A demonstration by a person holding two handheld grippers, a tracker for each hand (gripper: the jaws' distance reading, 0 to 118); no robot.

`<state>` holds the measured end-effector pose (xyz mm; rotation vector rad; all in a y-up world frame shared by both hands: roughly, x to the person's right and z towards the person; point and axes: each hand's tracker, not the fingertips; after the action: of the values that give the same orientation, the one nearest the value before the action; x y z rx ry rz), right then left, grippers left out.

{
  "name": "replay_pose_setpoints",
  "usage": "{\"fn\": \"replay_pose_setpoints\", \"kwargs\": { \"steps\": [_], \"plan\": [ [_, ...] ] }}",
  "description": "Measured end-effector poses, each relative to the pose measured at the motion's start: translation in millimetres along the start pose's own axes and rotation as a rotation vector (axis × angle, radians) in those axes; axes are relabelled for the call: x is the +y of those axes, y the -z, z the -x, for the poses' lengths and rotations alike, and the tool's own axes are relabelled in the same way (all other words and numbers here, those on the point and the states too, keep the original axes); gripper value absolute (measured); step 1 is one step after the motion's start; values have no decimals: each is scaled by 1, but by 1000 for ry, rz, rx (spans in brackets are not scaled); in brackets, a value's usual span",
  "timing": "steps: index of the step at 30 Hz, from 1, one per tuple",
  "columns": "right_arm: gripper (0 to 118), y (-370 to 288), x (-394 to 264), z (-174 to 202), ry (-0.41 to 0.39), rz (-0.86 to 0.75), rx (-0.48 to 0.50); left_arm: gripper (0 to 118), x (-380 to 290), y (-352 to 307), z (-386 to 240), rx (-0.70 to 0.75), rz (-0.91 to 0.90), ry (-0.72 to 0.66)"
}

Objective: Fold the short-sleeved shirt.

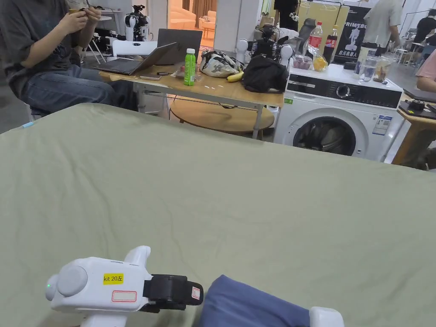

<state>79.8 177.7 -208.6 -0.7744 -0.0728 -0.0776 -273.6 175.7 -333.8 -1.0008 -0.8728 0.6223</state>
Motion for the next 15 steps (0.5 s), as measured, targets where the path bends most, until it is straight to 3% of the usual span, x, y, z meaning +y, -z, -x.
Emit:
{"fn": "replay_pose_setpoints", "kwargs": {
  "steps": [4, 12, 13, 14, 15],
  "plan": [
    [0, 0, 1, -1, 4, 3, 3, 69, 0, 26, 8, -142, 128, -58],
    [0, -2, 0, -1, 11, 1, 5, 68, -3, 93, 6, -150, 228, -145],
    [0, -2, 0, -1, 13, 1, 6, 62, -4, 96, 5, -184, 218, -165],
    [0, -2, 0, -1, 14, 0, 6, 44, -6, 96, 2, -184, 208, -152],
    [0, -2, 0, -2, 17, 1, 7, 38, -7, 95, 2, -176, 189, -149]
  ]
}}
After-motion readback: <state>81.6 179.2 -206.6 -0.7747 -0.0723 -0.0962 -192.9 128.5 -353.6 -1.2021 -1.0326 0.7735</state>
